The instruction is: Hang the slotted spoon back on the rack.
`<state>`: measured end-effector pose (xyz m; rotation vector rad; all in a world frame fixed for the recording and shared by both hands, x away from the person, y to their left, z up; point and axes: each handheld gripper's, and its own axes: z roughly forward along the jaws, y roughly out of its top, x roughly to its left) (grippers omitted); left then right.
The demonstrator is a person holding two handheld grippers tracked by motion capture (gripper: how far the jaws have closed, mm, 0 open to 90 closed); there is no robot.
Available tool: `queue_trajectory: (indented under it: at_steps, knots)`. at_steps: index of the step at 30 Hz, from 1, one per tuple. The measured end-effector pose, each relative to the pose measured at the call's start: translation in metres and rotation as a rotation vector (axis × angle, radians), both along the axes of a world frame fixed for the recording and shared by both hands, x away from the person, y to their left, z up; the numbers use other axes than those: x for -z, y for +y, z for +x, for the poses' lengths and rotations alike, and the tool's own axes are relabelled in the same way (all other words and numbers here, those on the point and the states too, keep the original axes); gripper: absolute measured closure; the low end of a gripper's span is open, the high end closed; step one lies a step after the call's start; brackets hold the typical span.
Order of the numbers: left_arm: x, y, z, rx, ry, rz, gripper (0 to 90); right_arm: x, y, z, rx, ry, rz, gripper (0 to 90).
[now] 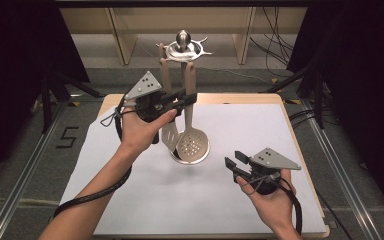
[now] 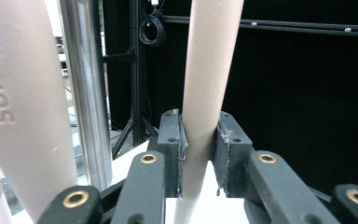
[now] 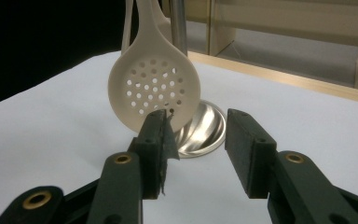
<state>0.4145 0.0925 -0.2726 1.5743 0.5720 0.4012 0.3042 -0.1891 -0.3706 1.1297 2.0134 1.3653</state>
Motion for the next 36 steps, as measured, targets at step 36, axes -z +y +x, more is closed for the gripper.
queue_trajectory:
  at_steps: [36]
  knots:
    - [-0.01, -0.003, -0.003, -0.033, -0.033, -0.027, 69.1, 0.002, 0.0, 0.001, -0.01, -0.004, -0.001, 59.6]
